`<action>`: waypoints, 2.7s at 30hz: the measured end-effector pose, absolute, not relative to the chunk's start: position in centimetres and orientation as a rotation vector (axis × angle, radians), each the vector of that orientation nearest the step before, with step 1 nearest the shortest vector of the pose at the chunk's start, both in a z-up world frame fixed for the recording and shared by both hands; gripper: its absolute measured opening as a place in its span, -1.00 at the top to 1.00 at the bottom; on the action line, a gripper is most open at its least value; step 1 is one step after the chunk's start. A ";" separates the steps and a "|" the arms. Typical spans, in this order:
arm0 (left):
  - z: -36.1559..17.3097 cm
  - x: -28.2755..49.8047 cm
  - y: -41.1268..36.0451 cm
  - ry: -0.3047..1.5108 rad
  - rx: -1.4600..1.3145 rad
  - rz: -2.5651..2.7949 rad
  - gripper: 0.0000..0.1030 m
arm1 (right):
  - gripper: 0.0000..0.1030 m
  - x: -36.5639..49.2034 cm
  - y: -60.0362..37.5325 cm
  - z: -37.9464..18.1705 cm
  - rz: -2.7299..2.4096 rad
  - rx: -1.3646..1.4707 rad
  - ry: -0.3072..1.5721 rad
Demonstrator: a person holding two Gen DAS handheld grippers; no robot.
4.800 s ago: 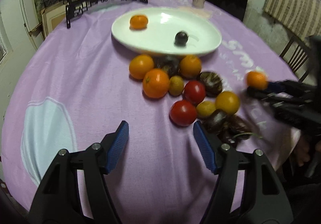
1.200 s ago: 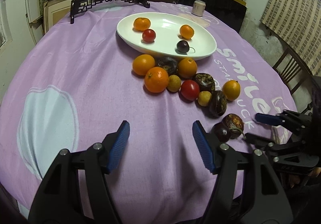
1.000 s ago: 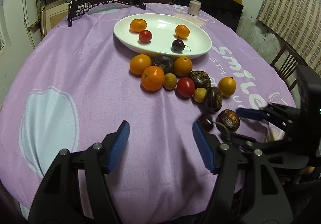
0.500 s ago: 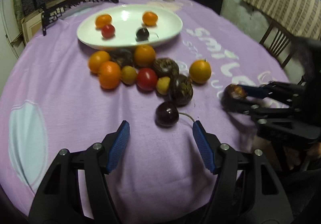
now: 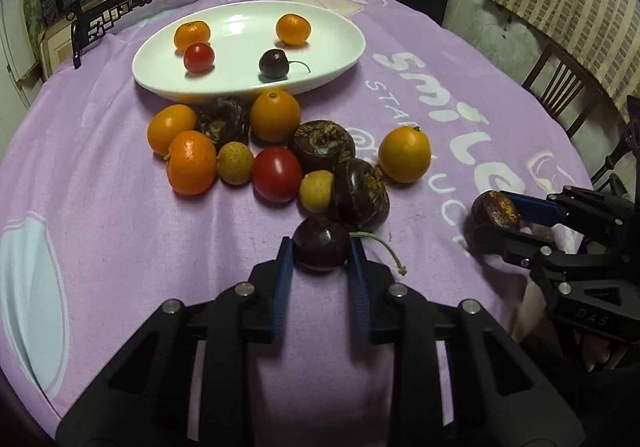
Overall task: Organize fruits
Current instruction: 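Grasp a wrinkled brown fruit with the right tool while the left grasps a stemmed plum, then carry both fruits onto the white plate and open both tools, then grasp an orange with the right tool while the left grasps a dark brown fruit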
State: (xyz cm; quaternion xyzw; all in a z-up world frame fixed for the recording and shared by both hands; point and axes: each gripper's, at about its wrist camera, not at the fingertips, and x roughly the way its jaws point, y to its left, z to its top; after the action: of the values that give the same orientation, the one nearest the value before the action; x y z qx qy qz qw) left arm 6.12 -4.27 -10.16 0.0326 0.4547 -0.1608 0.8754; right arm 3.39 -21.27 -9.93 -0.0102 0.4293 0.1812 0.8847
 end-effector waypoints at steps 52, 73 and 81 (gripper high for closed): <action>-4.5 29.4 0.6 0.888 -0.121 -0.134 0.28 | 0.22 29.9 -15.4 -5.7 0.262 -0.057 0.825; -1.9 20.7 3.5 0.738 -0.155 -0.059 -0.03 | 0.07 26.2 -15.4 -4.9 0.272 -0.100 0.761; -5.3 9.6 5.9 0.786 -0.078 -0.070 -0.40 | -0.14 16.5 -17.7 -4.8 0.332 -0.006 0.738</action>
State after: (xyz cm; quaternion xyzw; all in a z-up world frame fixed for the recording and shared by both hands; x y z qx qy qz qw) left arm 9.64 5.86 -5.26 -0.0380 0.3830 -0.0339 0.9223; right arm 16.46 -17.71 -4.75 -0.0031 0.3588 0.1613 0.9194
